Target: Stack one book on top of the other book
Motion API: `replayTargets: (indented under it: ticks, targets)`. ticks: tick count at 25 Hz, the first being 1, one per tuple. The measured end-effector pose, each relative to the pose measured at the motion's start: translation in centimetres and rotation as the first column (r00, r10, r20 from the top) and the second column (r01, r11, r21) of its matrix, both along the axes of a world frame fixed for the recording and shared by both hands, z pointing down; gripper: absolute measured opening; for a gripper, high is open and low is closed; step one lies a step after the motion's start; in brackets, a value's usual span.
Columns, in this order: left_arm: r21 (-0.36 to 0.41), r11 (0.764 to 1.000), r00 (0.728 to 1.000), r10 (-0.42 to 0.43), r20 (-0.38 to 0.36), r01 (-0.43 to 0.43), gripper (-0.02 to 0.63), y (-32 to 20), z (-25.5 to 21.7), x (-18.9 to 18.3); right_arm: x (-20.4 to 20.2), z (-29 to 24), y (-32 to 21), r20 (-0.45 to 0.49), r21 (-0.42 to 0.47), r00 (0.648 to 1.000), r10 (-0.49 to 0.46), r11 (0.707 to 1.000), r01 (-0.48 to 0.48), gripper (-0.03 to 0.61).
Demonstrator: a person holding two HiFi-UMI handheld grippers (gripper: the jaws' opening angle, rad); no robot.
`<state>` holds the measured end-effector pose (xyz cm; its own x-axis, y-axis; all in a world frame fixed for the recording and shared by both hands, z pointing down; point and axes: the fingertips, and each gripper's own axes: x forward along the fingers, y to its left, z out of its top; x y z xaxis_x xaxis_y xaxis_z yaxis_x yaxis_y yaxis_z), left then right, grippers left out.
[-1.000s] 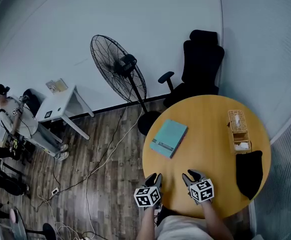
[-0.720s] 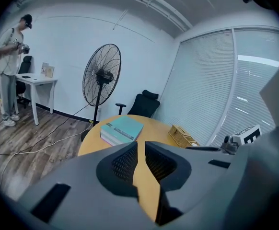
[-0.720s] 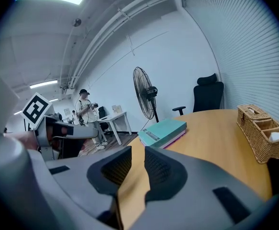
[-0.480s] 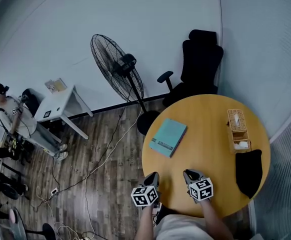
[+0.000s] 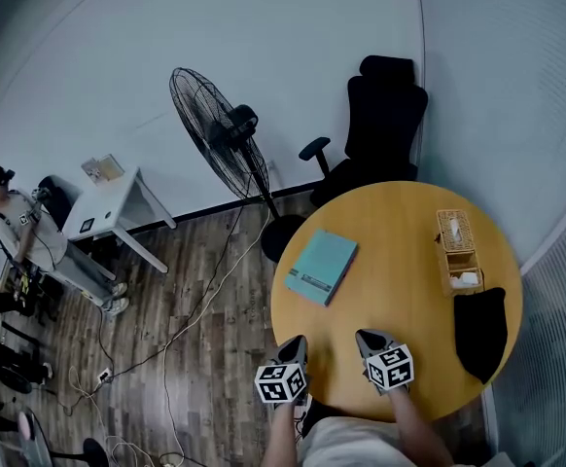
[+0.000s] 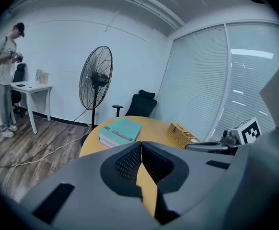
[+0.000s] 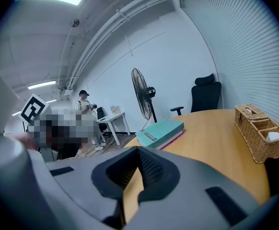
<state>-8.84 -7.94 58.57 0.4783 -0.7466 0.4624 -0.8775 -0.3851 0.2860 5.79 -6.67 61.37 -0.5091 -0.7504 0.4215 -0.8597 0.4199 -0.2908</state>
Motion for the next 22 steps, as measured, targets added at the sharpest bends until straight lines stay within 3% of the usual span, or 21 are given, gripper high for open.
replayTargets:
  ticks: [9, 22]
  targets:
    - [-0.001, 1.0, 0.998, 0.007, 0.056, -0.007, 0.029, 0.2, 0.2, -0.1, -0.2, 0.1, 0.1, 0.001, -0.005, 1.0, -0.007, 1.0, 0.007, 0.022]
    - [-0.02, 1.0, 0.999, 0.007, 0.039, -0.006, 0.026, 0.3, 0.5, -0.2, -1.1, 0.2, 0.5, 0.006, -0.013, 0.999, -0.046, 0.999, 0.046, 0.021]
